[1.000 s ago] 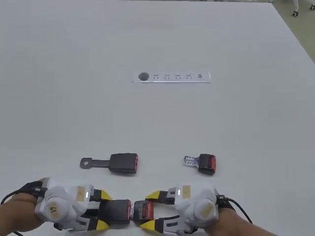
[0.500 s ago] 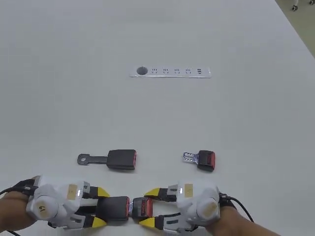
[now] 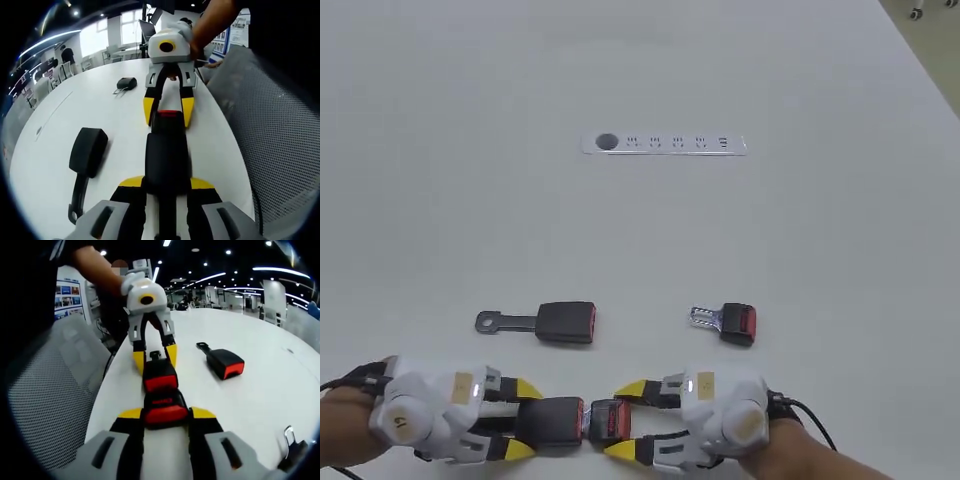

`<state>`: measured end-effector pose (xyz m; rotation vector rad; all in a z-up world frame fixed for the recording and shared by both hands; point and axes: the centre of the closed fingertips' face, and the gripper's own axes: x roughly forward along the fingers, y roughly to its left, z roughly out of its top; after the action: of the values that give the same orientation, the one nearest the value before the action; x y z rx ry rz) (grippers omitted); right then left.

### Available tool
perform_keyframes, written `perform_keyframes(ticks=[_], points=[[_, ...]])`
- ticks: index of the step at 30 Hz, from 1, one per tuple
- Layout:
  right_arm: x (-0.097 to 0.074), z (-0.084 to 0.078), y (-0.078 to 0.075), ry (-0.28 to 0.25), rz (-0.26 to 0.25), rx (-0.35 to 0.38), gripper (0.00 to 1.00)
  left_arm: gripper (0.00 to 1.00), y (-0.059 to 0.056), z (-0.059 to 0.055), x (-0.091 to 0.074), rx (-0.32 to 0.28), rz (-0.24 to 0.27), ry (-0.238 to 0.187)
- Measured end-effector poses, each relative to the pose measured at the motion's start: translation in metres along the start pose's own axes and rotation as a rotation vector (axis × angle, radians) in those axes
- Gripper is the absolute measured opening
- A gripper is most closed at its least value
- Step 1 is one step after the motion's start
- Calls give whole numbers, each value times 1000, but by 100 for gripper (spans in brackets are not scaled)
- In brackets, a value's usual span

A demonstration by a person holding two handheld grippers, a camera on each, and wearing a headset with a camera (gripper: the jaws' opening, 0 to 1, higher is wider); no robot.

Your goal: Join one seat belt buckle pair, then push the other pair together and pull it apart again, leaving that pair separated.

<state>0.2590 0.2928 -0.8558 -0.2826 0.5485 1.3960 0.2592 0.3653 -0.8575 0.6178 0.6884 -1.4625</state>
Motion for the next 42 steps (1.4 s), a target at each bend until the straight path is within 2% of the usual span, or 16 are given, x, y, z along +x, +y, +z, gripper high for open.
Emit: perform_keyframes(ticks=[12,16,21,29,30,31,34,36,38,40,42], points=[[0,0,0,16,2,-11,34,32,0,0,1,3,-3,19],[1,0,1,40,-5,-43,35,32,-1,1,1,0,2,33],[1,1,1,59,-12,-37,36,33,-1,1,2,11,1,56],[2,3,1,113,-19,-53,37,36,1,3,3,-20,21,79],[2,2,1,118,-23,-54,37,37,3,4,4,-28,31,78],[1,2,1,124,-28,-45,37,38,4,5,4,-69,36,83],[0,4,-5,126,-69,-39,43,42,6,5,4,-76,46,95],[-2,13,-3,79,-72,21,48,46,8,6,2,-101,60,97],[-5,16,-6,80,-85,15,56,54,11,14,-2,-128,73,62],[-8,16,-8,89,-97,16,61,59,14,18,-6,-135,88,46],[-12,22,-12,61,-117,33,69,64,16,27,-9,-144,97,15]])
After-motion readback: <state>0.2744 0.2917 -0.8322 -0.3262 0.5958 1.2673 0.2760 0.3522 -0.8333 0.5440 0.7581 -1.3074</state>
